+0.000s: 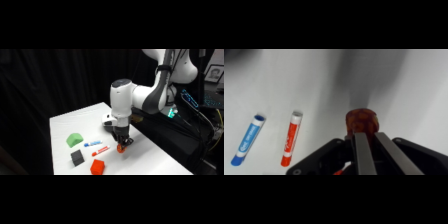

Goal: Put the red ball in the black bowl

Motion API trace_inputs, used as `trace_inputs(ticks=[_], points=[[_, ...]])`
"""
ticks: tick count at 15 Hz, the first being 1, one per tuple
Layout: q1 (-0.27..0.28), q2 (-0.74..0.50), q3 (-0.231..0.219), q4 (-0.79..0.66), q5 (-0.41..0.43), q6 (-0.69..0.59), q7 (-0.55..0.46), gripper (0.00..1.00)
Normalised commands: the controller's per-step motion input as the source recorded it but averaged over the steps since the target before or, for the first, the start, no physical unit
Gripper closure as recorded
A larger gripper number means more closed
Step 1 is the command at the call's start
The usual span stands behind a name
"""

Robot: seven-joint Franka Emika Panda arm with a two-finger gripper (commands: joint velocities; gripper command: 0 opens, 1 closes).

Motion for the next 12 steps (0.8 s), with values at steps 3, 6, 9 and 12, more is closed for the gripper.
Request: trace_inputs(ticks=[3, 6, 9, 12], points=[[-0.081, -0.56, 0.045, -0.17, 0.154, -0.39, -0.18, 0.96], [-0.069, -0.47, -0.042, -0.14, 0.157, -0.32, -0.21, 0.96], [-0.079, -0.38, -0.116, -0.13, 0.149, -0.21, -0.22, 0.96], [-0.105, -0.32, -0.155, -0.14, 0.167, -0.13, -0.25, 0.96]])
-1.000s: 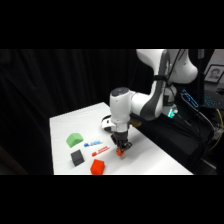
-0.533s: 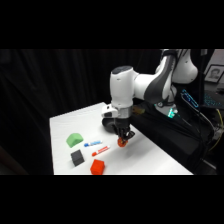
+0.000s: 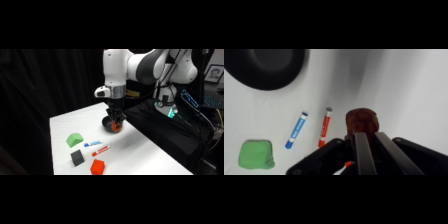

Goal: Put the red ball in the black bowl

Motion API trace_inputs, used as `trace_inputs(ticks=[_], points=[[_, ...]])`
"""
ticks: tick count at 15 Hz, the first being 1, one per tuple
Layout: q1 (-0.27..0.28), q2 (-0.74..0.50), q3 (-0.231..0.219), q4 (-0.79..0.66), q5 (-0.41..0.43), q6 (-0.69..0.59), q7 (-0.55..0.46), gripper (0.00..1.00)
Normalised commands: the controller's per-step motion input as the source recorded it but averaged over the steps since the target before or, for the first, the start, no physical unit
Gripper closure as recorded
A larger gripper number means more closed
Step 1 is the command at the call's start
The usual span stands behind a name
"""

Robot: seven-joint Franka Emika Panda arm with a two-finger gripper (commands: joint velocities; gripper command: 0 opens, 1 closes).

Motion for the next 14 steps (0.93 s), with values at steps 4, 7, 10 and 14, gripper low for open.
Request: trace_inputs(ticks=[4, 7, 10, 14], points=[[-0.114, -0.23, -0.154, -0.12, 0.14, -0.07, -0.17, 0.96], [-0.107, -0.21, -0.128, -0.14, -0.018, 0.0, 0.02, 0.96], [-0.105, -0.22, -0.112, -0.19, -0.012, 0.05, 0.03, 0.96], [-0.096, -0.27, -0.095, -0.26, 0.007, 0.09, 0.01, 0.96]])
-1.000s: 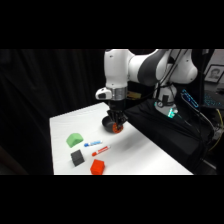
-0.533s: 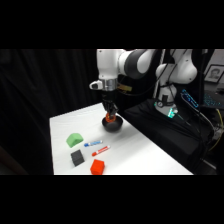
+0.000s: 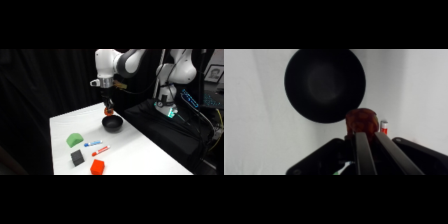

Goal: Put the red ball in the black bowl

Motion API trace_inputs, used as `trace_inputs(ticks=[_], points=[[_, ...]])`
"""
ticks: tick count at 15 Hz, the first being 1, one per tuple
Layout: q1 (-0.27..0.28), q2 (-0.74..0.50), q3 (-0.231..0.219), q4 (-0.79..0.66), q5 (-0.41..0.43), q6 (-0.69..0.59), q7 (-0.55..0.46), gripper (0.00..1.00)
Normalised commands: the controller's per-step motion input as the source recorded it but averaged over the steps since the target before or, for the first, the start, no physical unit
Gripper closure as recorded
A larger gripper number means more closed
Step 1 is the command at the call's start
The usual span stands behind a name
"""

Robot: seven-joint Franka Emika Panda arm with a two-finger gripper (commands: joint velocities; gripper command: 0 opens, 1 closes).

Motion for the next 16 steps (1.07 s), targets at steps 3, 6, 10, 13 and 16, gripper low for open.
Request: trace_inputs(ticks=[3, 6, 10, 13, 16], points=[[-0.062, -0.25, -0.06, -0.3, 0.027, 0.16, 0.01, 0.96], [-0.023, -0.18, -0.023, -0.3, 0.07, 0.27, 0.0, 0.96], [-0.014, -0.06, -0.017, -0.27, 0.094, 0.48, 0.0, 0.96], [-0.039, 0.11, -0.034, -0.15, 0.081, 0.49, 0.02, 0.97], [-0.046, 0.19, -0.021, -0.05, 0.129, 0.4, -0.02, 0.97]])
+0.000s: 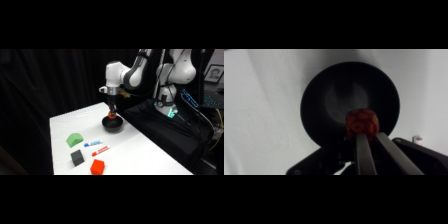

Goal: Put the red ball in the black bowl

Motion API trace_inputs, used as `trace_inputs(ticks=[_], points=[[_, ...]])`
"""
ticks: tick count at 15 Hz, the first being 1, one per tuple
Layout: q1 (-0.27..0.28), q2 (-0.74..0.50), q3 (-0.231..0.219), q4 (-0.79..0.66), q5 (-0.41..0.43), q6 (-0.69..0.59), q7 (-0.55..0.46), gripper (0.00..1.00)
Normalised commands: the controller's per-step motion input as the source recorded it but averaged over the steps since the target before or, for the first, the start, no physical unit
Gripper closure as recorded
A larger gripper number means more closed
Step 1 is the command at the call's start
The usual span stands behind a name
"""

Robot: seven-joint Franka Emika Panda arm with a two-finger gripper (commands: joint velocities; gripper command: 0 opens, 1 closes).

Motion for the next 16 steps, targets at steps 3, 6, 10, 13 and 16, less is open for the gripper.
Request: trace_inputs(ticks=[3, 6, 10, 13, 16], points=[[-0.055, 0.18, 0.02, 0.02, 0.181, 0.31, -0.05, 0.97], [-0.067, 0.14, 0.047, 0.06, 0.143, 0.19, -0.02, 0.59], [-0.086, 0.08, 0.081, 0.09, 0.16, 0.05, -0.05, 0.26], [-0.111, -0.05, 0.081, 0.11, 0.169, -0.14, -0.1, 0.02], [-0.055, -0.21, -0.033, 0.11, -0.083, -0.36, 0.06, 0.0]])
